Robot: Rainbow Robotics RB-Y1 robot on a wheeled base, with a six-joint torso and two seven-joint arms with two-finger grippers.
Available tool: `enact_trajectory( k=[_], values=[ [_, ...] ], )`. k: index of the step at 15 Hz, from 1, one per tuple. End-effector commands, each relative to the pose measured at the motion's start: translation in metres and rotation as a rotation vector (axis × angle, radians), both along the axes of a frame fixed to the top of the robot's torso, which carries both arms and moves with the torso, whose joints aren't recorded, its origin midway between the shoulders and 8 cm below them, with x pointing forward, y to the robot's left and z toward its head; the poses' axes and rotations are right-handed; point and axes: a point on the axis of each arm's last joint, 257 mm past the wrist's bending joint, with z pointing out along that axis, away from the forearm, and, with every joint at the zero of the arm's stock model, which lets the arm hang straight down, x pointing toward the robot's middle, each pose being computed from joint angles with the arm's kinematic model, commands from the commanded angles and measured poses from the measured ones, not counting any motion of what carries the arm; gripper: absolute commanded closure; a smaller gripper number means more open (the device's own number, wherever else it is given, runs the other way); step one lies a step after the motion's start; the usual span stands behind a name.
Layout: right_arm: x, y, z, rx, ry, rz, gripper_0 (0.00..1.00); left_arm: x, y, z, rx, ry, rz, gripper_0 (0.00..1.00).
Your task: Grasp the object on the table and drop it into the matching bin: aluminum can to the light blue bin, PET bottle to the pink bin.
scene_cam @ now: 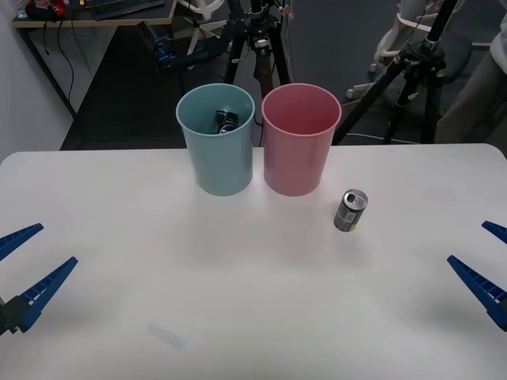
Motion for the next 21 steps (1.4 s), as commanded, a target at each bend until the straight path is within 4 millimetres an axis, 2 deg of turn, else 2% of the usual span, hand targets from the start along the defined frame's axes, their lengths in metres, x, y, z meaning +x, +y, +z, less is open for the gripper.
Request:
enact_trajectory(
  k=[1,6,9,14,21],
  values=[
    [0.001,0.002,0.000,0.009,-0.003,-0.006,0.00,0.000,0.000,0.000,0.000,0.000,0.000,0.00],
    [-0.002,0.007,0.009,-0.029,-0.006,-0.041,0.00,0.000,0.000,0.000,0.000,0.000,0.000,0.00],
    [0.011,0.019,-0.010,-0.069,0.027,-0.075,0.00,0.000,0.000,0.000,0.000,0.000,0.000,0.00],
    [0.028,0.056,-0.048,-0.125,0.052,-0.099,0.00,0.000,0.000,0.000,0.000,0.000,0.000,0.00],
    [0.055,0.079,-0.078,-0.208,0.050,-0.209,0.00,0.000,0.000,0.000,0.000,0.000,0.000,0.00]
  ],
)
